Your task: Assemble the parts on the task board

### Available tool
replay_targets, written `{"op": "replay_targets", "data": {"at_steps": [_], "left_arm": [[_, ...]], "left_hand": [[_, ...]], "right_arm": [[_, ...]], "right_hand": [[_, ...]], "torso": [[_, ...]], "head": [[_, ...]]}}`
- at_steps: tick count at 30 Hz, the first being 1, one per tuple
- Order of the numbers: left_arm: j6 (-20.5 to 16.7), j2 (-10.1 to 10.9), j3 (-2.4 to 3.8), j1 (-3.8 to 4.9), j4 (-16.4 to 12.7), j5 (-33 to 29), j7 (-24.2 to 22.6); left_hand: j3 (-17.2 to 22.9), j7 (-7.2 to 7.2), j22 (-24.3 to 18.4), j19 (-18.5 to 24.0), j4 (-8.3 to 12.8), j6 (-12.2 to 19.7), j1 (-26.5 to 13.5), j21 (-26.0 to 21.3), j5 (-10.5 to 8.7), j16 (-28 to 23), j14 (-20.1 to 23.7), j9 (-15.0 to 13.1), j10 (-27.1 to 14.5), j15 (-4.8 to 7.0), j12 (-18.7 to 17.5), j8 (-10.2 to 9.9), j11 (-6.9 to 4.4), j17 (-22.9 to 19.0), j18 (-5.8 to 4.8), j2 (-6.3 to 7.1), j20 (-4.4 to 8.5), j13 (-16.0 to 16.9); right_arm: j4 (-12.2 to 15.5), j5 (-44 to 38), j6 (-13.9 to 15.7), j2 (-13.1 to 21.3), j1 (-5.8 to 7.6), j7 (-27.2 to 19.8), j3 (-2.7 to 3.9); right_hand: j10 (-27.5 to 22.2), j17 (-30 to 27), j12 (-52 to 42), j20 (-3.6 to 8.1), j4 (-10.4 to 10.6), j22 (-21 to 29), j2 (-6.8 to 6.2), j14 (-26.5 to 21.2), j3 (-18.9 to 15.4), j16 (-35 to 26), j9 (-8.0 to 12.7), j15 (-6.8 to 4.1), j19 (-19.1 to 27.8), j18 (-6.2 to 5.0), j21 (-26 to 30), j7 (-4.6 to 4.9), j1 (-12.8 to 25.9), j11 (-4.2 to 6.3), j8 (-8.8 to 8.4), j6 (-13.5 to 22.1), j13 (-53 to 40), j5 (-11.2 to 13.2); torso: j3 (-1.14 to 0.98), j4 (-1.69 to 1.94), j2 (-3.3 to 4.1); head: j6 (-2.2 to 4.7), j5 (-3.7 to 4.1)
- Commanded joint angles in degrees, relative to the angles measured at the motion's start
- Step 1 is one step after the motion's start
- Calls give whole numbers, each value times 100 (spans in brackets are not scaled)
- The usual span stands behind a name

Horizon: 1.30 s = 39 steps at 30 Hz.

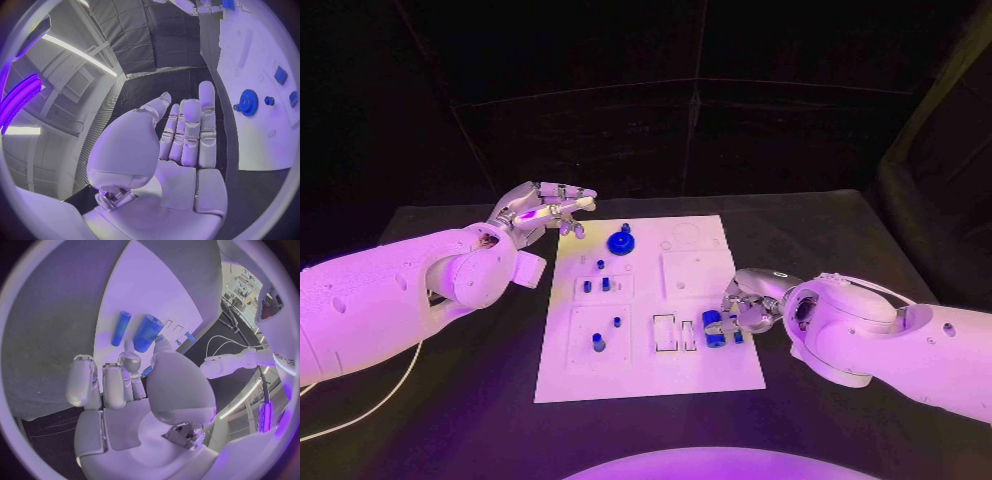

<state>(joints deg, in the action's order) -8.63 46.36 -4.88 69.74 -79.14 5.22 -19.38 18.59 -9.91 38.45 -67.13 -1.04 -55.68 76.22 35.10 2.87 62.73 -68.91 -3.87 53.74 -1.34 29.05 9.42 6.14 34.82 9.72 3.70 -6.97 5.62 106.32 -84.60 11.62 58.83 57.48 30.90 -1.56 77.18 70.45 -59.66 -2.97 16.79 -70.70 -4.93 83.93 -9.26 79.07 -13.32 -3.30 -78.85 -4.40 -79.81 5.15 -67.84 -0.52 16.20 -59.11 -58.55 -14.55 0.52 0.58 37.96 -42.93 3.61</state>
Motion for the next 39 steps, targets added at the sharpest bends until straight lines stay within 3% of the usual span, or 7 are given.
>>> {"op": "replay_targets", "data": {"at_steps": [1,10,17,23,30,33,39], "left_arm": [[53,0,5,7,-12,-18,-24],[53,-4,5,7,-10,-18,-22],[54,-6,4,7,-8,-18,-23],[56,0,4,7,-4,-18,-23],[65,-16,4,4,14,-18,-23],[67,-24,3,2,18,-18,-24],[70,-33,3,0,23,-18,-22]], "left_hand": [[-7,-16,-15,11,-36,31,-8,-15,9,-31,32,0,-27,-16,27,43,2,2,76,-66,-29,-7],[-7,-16,-16,11,-38,31,-10,-16,9,-31,32,0,-27,-16,28,44,2,2,76,-66,-29,-7],[-11,-19,-18,10,-43,34,-15,-19,9,-30,32,0,-29,-17,29,44,3,2,76,-66,-30,-8],[-11,-19,-18,10,-43,34,-15,-19,9,-30,32,0,-29,-17,29,44,3,2,76,-66,-30,-8],[-11,-19,-18,10,-43,34,-15,-19,9,-30,32,0,-29,-17,29,44,3,2,76,-66,-30,-8],[-11,-19,-18,10,-43,34,-15,-19,9,-30,32,0,-29,-17,29,44,3,2,76,-66,-30,-8],[-11,-19,-18,10,-43,34,-15,-19,9,-30,32,0,-29,-17,29,44,3,2,76,-66,-30,-8]], "right_arm": [[-28,-119,-166,-49,-33,63,-1],[-116,-132,-235,-171,-76,82,-1],[-156,-158,-98,-212,-88,111,-1],[49,-105,491,-100,-93,1,1],[346,680,1343,48,-91,-429,5],[360,932,1347,-2,-91,-511,5],[299,1155,1034,-174,-90,-496,5]], "right_hand": [[-41,5,-32,-1,-6,1,106,279,-14,25,-32,-15,-32,30,-27,-25,7,9,49,39,-20,-76],[-66,23,-41,1,-20,-11,252,275,-24,33,-138,-18,-24,30,-33,-30,-108,13,145,92,-106,-285],[-62,59,-48,11,-55,-48,508,280,49,52,-247,-32,-36,36,-54,-46,-409,30,248,110,-187,-648],[41,176,-161,43,-59,-170,641,305,94,122,-367,-71,-105,59,-122,-104,-637,82,370,18,-342,-1050],[52,166,-137,56,-25,-195,646,304,49,118,-413,-82,-120,64,-138,-112,-621,91,393,20,-343,-1145],[47,155,-108,58,-16,-197,642,302,16,113,-427,-81,-120,64,-139,-108,-581,89,393,30,-326,-1162],[37,141,-63,59,-10,-196,667,297,-20,104,-455,-81,-117,64,-139,-112,-521,90,407,20,-301,-1159]], "torso": [[3,15,1],[7,10,1],[4,5,5],[-4,1,5],[8,10,7],[6,11,8],[17,17,11]], "head": [[14,0],[44,-18],[57,-29],[46,-37],[54,-23],[55,-22],[52,-24]]}}
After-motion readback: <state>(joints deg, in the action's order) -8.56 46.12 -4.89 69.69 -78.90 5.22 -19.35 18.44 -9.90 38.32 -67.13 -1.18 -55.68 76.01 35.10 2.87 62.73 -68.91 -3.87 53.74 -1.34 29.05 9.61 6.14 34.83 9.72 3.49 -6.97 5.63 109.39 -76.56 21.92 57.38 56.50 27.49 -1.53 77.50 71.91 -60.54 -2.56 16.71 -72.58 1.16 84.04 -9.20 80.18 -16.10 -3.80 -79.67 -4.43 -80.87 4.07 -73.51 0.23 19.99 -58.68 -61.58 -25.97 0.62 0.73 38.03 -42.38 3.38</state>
